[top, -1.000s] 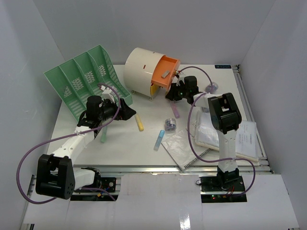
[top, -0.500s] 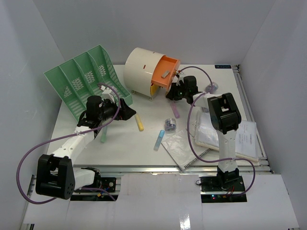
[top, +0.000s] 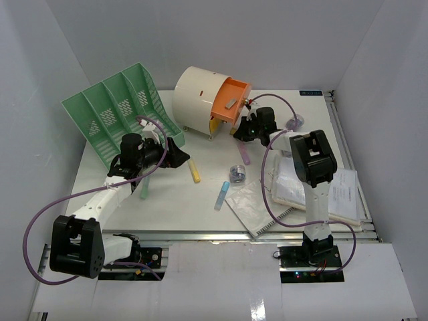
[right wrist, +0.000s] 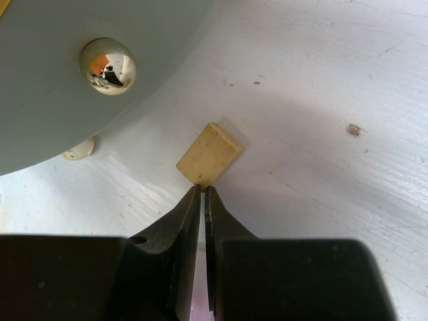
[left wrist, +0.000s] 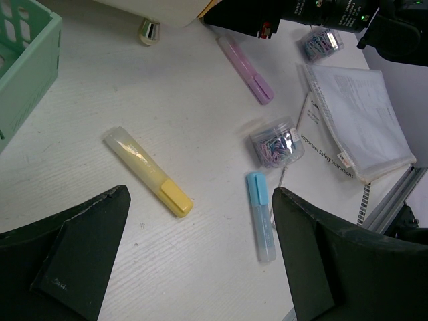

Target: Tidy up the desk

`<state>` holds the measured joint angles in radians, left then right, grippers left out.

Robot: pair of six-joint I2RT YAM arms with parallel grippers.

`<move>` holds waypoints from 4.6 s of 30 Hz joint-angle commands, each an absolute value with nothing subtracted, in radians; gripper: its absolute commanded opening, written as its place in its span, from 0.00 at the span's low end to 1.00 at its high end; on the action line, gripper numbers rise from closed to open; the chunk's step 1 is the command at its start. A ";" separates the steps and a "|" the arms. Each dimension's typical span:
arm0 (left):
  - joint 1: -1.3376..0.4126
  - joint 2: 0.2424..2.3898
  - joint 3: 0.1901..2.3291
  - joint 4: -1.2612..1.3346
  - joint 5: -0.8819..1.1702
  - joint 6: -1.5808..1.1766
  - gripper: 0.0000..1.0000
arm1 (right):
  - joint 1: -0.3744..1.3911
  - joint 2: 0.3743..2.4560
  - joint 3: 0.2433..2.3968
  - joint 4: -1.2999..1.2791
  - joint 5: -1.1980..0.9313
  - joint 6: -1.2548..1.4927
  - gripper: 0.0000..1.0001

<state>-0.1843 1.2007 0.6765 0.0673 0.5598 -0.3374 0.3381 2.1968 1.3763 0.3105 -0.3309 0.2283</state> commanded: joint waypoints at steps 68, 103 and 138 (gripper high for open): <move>-0.193 1.184 0.712 0.066 0.571 -0.324 0.98 | 0.442 2.235 1.475 0.165 0.054 0.413 0.37; -0.198 1.169 0.713 0.064 0.581 -0.325 0.98 | 0.281 2.048 1.218 0.236 -0.022 0.291 0.35; -0.200 1.164 0.713 0.060 0.571 -0.316 0.98 | 0.390 2.123 1.329 0.193 0.128 0.346 0.45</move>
